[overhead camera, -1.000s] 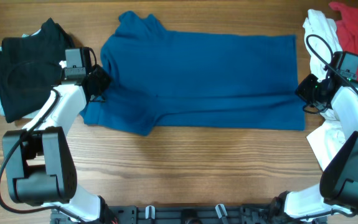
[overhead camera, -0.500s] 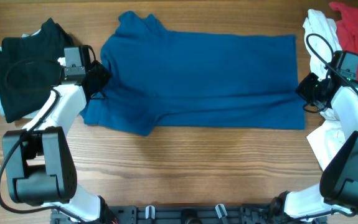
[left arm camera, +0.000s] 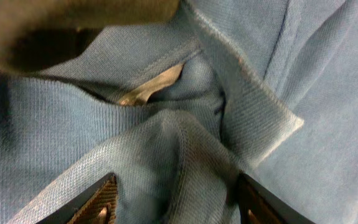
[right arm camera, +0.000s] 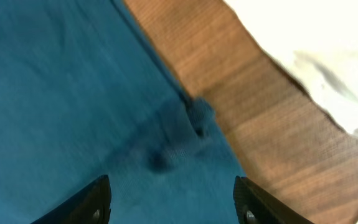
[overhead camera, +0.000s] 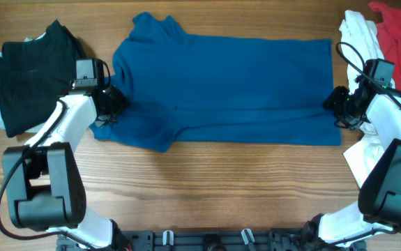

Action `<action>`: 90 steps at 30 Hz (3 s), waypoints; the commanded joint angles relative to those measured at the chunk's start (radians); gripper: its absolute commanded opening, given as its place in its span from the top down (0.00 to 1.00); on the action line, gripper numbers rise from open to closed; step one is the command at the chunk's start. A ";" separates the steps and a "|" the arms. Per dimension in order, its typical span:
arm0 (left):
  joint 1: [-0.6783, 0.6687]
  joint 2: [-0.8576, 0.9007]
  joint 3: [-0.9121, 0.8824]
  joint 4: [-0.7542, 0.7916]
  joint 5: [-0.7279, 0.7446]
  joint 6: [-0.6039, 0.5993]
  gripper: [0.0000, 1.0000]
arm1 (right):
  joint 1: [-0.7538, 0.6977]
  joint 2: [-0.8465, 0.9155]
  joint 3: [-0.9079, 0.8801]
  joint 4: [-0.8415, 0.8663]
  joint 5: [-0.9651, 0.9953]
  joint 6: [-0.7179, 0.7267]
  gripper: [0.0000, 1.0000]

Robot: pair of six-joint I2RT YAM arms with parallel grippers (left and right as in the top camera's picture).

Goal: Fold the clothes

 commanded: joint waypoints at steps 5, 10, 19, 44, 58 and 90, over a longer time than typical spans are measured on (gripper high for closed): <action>0.009 -0.190 0.000 -0.062 -0.013 0.034 0.37 | 0.004 -0.029 -0.002 -0.080 0.013 -0.010 0.36; 0.008 -0.202 -0.006 -0.206 -0.013 0.035 0.42 | 0.004 -0.029 -0.002 -0.086 0.013 -0.024 0.36; 0.008 -0.139 -0.100 -0.098 0.047 0.137 0.45 | 0.004 -0.029 -0.002 -0.086 0.013 -0.024 0.37; 0.008 -0.255 -0.097 0.009 0.190 0.166 0.96 | 0.004 -0.029 -0.002 -0.084 0.014 -0.024 0.37; 0.008 -0.258 -0.097 0.215 0.190 0.109 0.96 | 0.004 -0.029 -0.002 -0.083 0.013 -0.025 0.37; -0.098 -0.087 -0.097 0.182 0.218 0.158 0.93 | 0.004 -0.029 -0.002 -0.082 0.013 -0.025 0.37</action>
